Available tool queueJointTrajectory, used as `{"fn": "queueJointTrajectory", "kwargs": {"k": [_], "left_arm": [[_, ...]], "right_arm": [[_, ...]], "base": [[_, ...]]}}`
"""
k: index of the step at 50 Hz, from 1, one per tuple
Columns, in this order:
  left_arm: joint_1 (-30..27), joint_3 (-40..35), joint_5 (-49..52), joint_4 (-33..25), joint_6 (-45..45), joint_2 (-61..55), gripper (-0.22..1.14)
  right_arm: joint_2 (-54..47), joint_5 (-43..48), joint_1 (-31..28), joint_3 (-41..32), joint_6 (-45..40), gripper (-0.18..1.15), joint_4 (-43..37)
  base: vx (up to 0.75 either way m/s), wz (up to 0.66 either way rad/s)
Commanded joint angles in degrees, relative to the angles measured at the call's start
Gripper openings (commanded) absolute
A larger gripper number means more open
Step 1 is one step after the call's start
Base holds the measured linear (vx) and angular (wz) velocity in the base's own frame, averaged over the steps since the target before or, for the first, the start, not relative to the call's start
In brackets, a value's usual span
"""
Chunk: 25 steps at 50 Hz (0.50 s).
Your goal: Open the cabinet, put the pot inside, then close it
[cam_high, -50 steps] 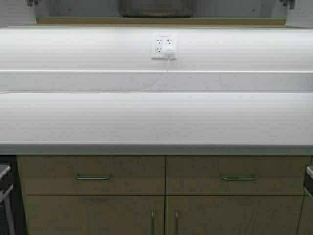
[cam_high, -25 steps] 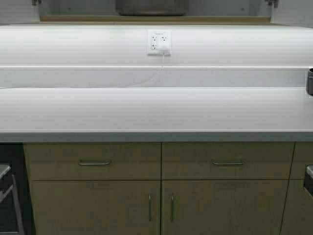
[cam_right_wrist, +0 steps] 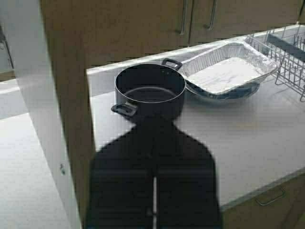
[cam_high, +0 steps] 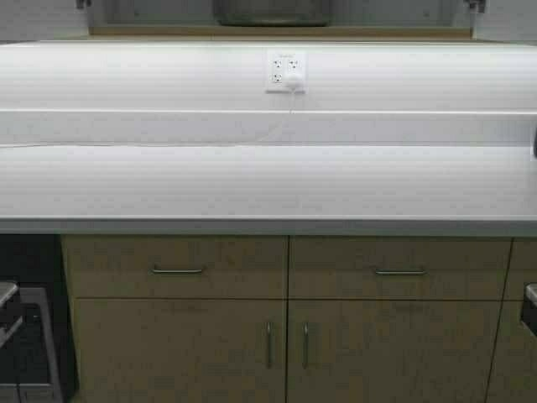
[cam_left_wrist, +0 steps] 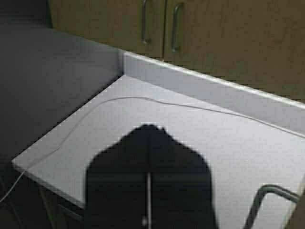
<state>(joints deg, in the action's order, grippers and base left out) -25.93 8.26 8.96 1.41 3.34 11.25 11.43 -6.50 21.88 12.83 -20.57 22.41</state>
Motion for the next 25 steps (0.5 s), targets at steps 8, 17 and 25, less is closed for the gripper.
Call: {"fn": "queueJointTrajectory", "kwargs": {"k": [8, 17, 25], "left_arm": [[6.9, -3.9, -1.6, -0.3, 0.2, -3.4, 0.04], [8.3, -4.0, -1.7, -0.3, 0.1, -3.4, 0.04], [9.8, -4.8, -1.8, -0.3, 0.1, -4.4, 0.04]], "right_arm": [[-7.2, -0.2, 0.1, -9.6, -0.3, 0.06, -0.7], [-9.9, -0.2, -1.3, -11.3, -0.5, 0.06, -3.1], [-10.5, -0.2, -5.0, -11.3, -0.4, 0.06, -3.2]], "base": [[-0.01, 0.00], [0.00, 0.00], [0.00, 0.00]]}}
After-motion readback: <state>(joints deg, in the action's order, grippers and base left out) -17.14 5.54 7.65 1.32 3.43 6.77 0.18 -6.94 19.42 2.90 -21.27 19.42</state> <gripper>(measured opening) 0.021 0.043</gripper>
